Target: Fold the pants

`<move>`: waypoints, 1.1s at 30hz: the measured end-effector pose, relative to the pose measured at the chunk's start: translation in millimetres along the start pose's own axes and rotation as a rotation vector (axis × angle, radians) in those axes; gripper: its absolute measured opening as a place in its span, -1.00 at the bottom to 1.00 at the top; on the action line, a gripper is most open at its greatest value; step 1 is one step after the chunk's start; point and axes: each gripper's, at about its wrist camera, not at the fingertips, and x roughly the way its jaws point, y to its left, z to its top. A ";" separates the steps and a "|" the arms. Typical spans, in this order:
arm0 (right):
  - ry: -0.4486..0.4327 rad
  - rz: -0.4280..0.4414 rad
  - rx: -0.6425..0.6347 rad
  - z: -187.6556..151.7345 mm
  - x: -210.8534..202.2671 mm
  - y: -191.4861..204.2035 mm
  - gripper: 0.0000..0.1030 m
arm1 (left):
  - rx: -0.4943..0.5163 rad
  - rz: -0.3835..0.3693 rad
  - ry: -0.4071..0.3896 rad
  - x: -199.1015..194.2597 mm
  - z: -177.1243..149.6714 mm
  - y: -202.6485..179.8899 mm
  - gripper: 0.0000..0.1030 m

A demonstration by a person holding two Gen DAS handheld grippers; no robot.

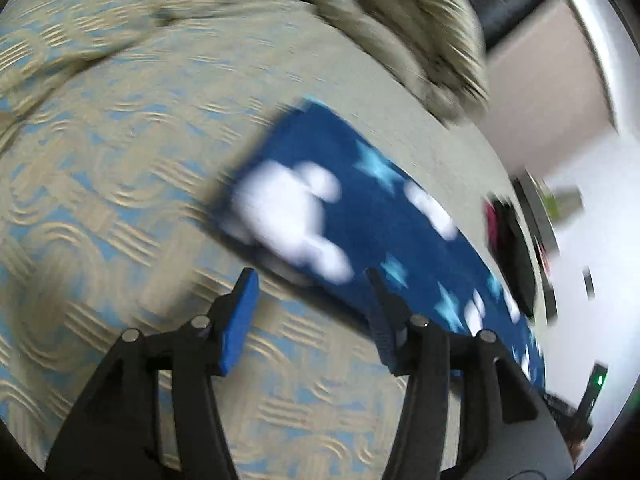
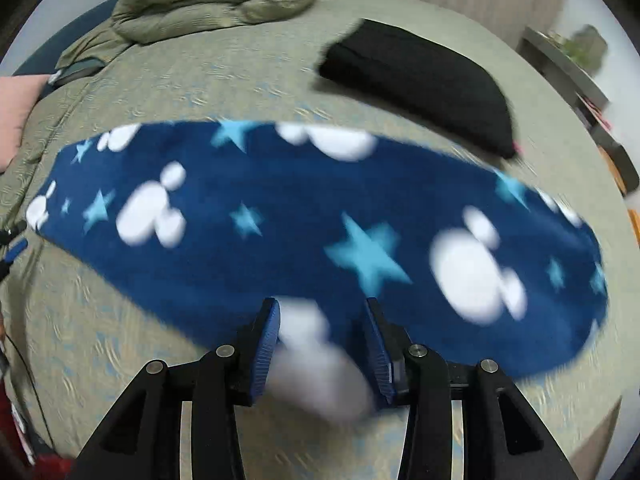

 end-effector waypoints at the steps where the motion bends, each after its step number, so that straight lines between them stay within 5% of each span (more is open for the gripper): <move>1: 0.001 0.004 0.006 -8.3 -2.8 -3.7 -0.03 | 0.056 -0.032 0.031 4.8 -7.3 -17.0 0.05; 7: 0.032 0.060 0.064 -46.1 2.5 -17.6 0.01 | 0.464 -0.232 0.319 46.6 -82.5 -138.9 0.05; 11: -0.026 -0.033 0.013 -43.2 7.9 -9.8 0.15 | 0.667 -0.318 0.418 71.6 -134.5 -209.8 0.05; 12: -0.038 -0.068 0.019 -39.5 12.1 -12.0 -0.18 | 0.690 -0.331 0.434 78.3 -139.5 -222.8 0.05; 13: -0.049 -0.058 0.063 -32.8 15.2 -19.1 -0.74 | 0.719 -0.344 0.449 86.6 -144.7 -238.0 0.05; 18: -0.131 0.090 0.221 -13.4 -5.0 -50.1 -0.82 | 0.834 -0.376 0.411 107.3 -154.6 -296.2 0.05; 27: -0.085 0.226 0.260 -13.3 -16.7 -62.8 -0.72 | 0.877 -0.475 0.502 140.4 -175.1 -347.0 0.05; 29: -0.079 0.247 0.273 -19.4 -21.2 -66.2 -0.65 | 0.863 -0.518 0.518 143.3 -178.6 -354.5 -0.19; 30: -0.084 0.249 0.278 -21.3 -23.1 -70.2 -0.61 | 0.860 -0.559 0.549 142.1 -181.5 -357.3 -0.97; 31: -0.095 0.242 0.284 -23.0 -27.3 -74.9 -0.53 | 0.873 -0.592 0.591 138.9 -188.0 -360.0 -0.93; 33: -0.132 0.200 0.301 -24.3 -35.8 -89.5 -0.42 | 0.969 -0.585 0.529 121.1 -203.9 -358.7 -0.96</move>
